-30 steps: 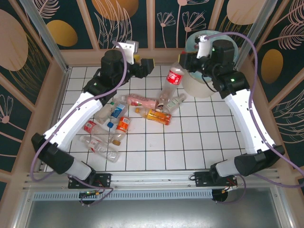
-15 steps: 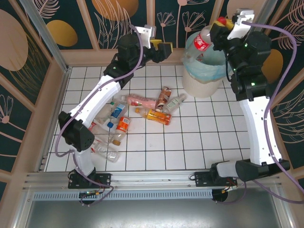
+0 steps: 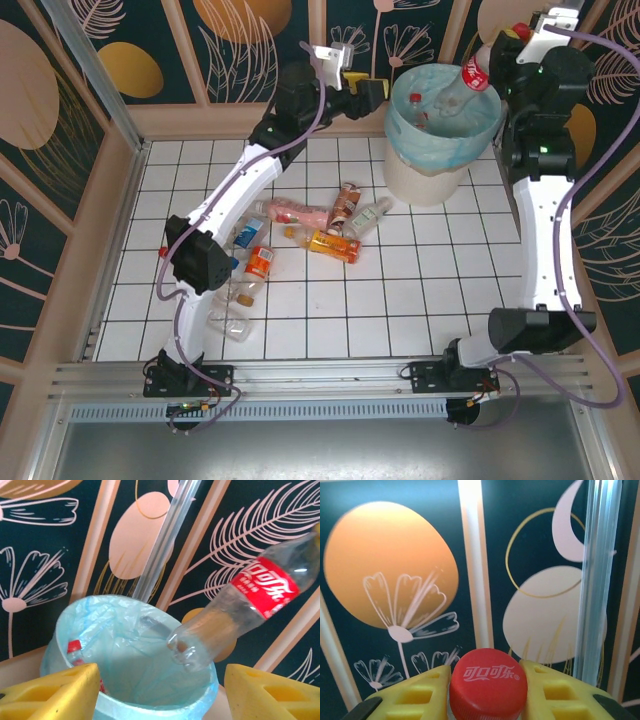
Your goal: Put the plastic bottles in the bin
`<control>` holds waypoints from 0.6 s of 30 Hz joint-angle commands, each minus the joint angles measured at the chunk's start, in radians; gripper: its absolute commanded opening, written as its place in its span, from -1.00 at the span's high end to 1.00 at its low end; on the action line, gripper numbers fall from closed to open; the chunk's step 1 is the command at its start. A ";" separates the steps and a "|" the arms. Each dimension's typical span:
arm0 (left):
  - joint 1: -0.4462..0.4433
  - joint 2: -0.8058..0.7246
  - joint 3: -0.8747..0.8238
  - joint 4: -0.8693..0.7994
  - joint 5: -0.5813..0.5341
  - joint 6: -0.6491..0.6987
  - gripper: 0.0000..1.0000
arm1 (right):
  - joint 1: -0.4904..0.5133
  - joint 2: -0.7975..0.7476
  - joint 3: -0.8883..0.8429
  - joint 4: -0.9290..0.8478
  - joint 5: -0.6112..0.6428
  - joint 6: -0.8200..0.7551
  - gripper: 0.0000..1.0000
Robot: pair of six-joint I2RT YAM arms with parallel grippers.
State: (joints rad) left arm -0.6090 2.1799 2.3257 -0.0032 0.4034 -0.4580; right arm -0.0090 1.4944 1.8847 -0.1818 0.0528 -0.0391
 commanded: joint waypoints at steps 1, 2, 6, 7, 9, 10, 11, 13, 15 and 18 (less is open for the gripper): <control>-0.009 -0.016 -0.032 -0.021 0.023 -0.003 -0.34 | -0.002 0.033 0.000 0.004 -0.013 0.015 0.83; -0.011 -0.017 -0.037 -0.034 0.024 -0.001 -0.34 | 0.001 0.044 -0.008 0.004 -0.016 0.014 0.83; -0.014 -0.029 -0.068 -0.062 0.028 0.005 -0.34 | 0.023 0.093 -0.032 -0.008 -0.012 -0.017 0.82; -0.014 -0.034 -0.078 -0.064 0.028 0.007 -0.34 | 0.034 0.109 -0.033 -0.017 -0.006 -0.031 0.82; -0.017 -0.047 -0.100 -0.064 0.025 0.013 -0.34 | 0.053 0.139 -0.040 -0.032 0.010 -0.067 0.82; -0.015 -0.054 -0.111 -0.065 0.022 0.015 -0.34 | 0.064 0.157 -0.043 -0.040 0.021 -0.085 0.81; -0.016 -0.059 -0.121 -0.064 0.020 0.017 -0.34 | 0.072 0.172 -0.047 -0.050 0.030 -0.102 0.80; -0.016 -0.071 -0.140 -0.065 0.014 0.018 -0.34 | 0.114 0.188 -0.067 -0.036 0.105 -0.182 0.79; -0.016 -0.079 -0.157 -0.064 0.010 0.019 -0.34 | 0.148 0.196 -0.087 -0.014 0.166 -0.253 0.79; -0.015 -0.090 -0.180 -0.061 0.008 0.018 -0.34 | 0.173 0.210 -0.071 -0.034 0.196 -0.268 0.79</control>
State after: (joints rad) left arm -0.6212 2.1601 2.1571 -0.0753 0.4110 -0.4568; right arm 0.1444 1.7130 1.8053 -0.2394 0.1638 -0.2321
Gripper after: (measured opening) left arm 0.670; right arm 0.313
